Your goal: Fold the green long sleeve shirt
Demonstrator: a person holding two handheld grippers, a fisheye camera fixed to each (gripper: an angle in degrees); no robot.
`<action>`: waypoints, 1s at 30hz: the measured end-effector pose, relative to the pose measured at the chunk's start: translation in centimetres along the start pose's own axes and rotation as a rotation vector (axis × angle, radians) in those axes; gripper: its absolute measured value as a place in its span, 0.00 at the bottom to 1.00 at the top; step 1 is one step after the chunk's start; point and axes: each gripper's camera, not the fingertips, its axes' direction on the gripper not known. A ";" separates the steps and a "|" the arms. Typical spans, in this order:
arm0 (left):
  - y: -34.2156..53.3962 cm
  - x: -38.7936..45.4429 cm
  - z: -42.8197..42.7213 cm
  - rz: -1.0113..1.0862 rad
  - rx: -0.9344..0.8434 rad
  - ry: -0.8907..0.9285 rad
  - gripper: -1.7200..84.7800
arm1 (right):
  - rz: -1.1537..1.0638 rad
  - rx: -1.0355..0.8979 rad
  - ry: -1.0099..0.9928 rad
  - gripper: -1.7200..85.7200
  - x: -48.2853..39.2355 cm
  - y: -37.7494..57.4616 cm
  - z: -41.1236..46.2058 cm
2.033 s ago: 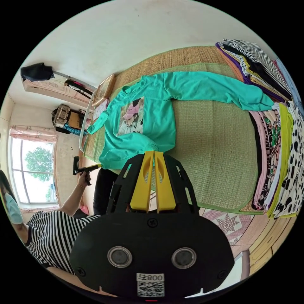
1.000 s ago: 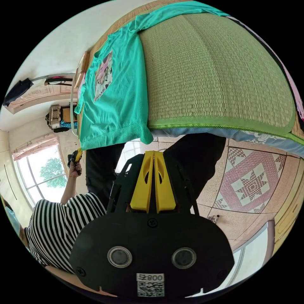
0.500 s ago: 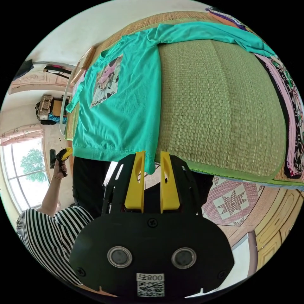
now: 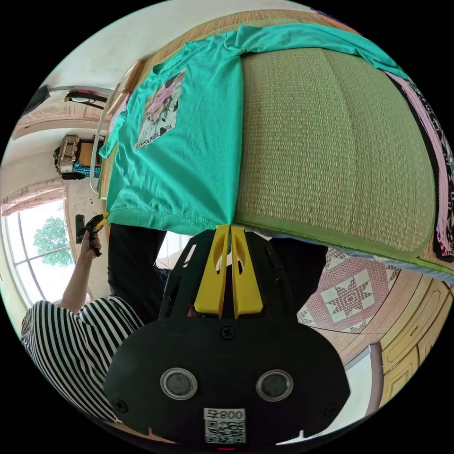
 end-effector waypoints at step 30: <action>-33.1 28.9 10.1 0.195 0.029 -0.216 0.04 | -0.200 0.188 0.202 0.02 -10.4 -21.4 -1.9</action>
